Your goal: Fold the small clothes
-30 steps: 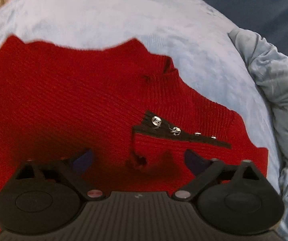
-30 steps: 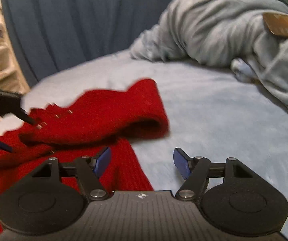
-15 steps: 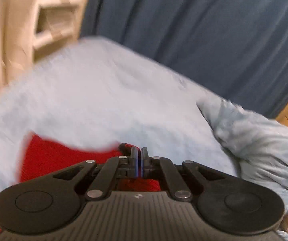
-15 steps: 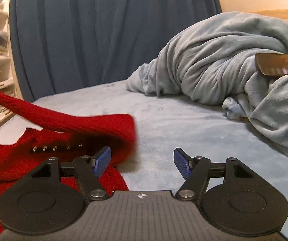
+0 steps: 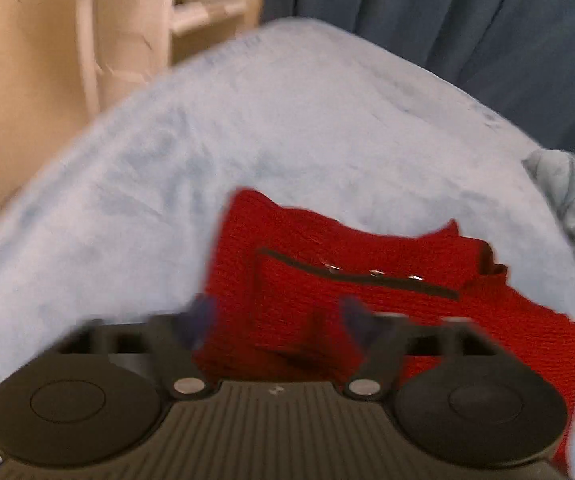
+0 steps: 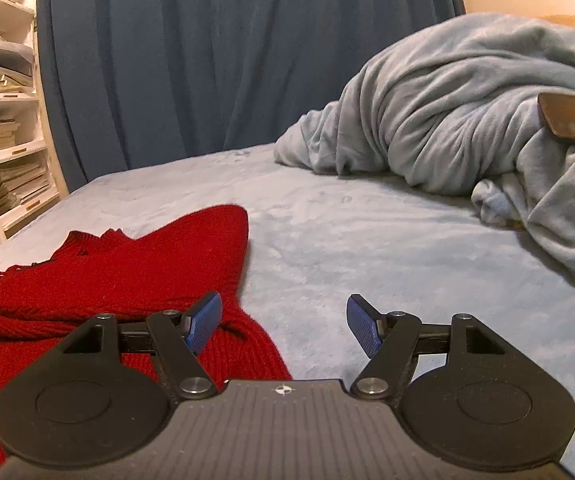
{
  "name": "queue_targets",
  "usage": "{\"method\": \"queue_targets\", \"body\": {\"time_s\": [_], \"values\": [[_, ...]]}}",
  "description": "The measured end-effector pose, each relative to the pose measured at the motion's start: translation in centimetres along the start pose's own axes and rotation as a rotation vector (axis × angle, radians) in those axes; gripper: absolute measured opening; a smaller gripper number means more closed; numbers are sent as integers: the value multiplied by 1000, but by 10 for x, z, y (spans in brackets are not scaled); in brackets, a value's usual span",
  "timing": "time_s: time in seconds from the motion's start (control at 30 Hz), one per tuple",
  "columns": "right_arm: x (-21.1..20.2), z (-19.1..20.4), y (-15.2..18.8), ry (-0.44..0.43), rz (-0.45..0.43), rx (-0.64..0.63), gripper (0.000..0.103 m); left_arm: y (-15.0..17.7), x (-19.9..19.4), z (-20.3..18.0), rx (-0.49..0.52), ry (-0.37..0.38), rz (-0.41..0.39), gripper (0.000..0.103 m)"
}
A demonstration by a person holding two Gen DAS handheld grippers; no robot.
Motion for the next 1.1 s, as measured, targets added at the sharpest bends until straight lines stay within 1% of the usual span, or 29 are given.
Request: {"method": "queue_targets", "body": {"time_s": [0.03,0.07,0.1,0.13,0.17,0.2,0.23,0.27,0.3,0.4,0.47,0.53,0.63,0.73,0.8,0.9,1.0,1.1], "values": [[1,0,0,-7,11,5,71,5,-7,-2,37,-61,-35,103],[3,-1,1,-20,32,11,72,9,-9,-2,69,-103,-51,103],[5,0,2,-33,57,15,73,14,-10,-3,106,-139,-46,103],[8,0,3,-50,92,19,74,20,-11,-3,137,-167,-20,103],[10,2,4,-62,121,20,75,28,-13,-2,167,-178,18,103],[10,4,6,-76,145,17,76,35,-17,-1,186,-171,33,103],[7,6,6,-96,153,5,77,44,-24,1,205,-161,40,103],[2,10,5,-117,145,-15,81,55,-35,3,222,-158,47,103],[-6,13,4,-126,131,-33,84,66,-47,5,243,-161,63,103],[-34,23,1,-135,122,-49,87,99,-87,16,315,-172,84,103],[-52,32,-3,-131,156,-51,87,122,-120,29,357,-190,91,103],[-80,37,-6,-143,200,-39,87,142,-152,46,366,-202,102,103],[-144,40,-3,-184,218,-73,91,168,-202,63,343,-201,100,103],[-204,41,-1,-208,232,-114,92,187,-243,70,333,-173,113,103],[-239,42,-3,-213,224,-123,96,197,-269,69,346,-146,83,103],[-276,44,-7,-207,203,-148,97,212,-307,65,350,-120,18,103],[-299,49,-11,-176,186,-180,97,222,-329,61,346,-76,6,103],[-325,51,-11,-179,146,-183,97,235,-351,62,359,-63,6,103]]}}
Point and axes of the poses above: each gripper's, at about its wrist camera, not at the fingertips, and x roughly the way its jaws point, z to its left, y to its underside, the point moved 1 cm from there along x, roughly the way its jaws point, and after that the axes turned 6 degrees about y, right-handed, at the moved point
